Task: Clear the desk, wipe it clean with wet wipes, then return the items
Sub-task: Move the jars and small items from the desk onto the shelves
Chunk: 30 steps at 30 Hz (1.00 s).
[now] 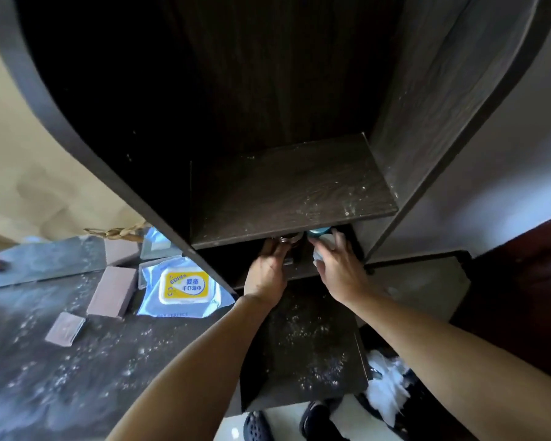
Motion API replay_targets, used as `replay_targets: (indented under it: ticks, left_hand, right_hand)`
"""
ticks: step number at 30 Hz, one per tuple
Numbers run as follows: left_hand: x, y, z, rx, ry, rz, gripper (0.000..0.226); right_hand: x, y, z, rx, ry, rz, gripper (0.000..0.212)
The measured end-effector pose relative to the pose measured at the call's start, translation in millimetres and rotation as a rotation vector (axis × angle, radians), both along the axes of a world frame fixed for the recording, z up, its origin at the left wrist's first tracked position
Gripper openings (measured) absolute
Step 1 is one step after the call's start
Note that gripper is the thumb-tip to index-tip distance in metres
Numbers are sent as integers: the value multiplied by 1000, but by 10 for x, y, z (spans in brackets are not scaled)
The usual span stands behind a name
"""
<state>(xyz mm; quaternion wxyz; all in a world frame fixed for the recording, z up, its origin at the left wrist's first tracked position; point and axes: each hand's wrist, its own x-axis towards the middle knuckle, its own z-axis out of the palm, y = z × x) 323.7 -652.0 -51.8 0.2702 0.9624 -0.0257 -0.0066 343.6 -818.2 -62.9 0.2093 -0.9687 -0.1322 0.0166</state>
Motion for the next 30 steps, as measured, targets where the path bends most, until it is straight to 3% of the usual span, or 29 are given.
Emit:
replay_targets:
  ticks: [4,9,14,18,24,30]
  left_hand:
    - [-220,17,56,54,9,35,69]
    - [-735,298,186,85,-25,46,41]
    - [-1500,870,235,173,51,107,29]
    - [-2224,1400,271,205,109,185,36]
    - [-3283,2190,376,250,146,332,22]
    - [-3833,2884,421,257,166,514,40]
  right_hand:
    - [-39,-13,52,-37,-5,12,70]
    - [-282,-33,148,-185,-92,32,75]
    - [-761,265,237,-229,-99,38,65]
    - [-1308,760,309,-219,-23,111,49]
    - [-1972,1712,376,-157,74,249,44]
    - [-2278,2639,432,-169,57,427,41]
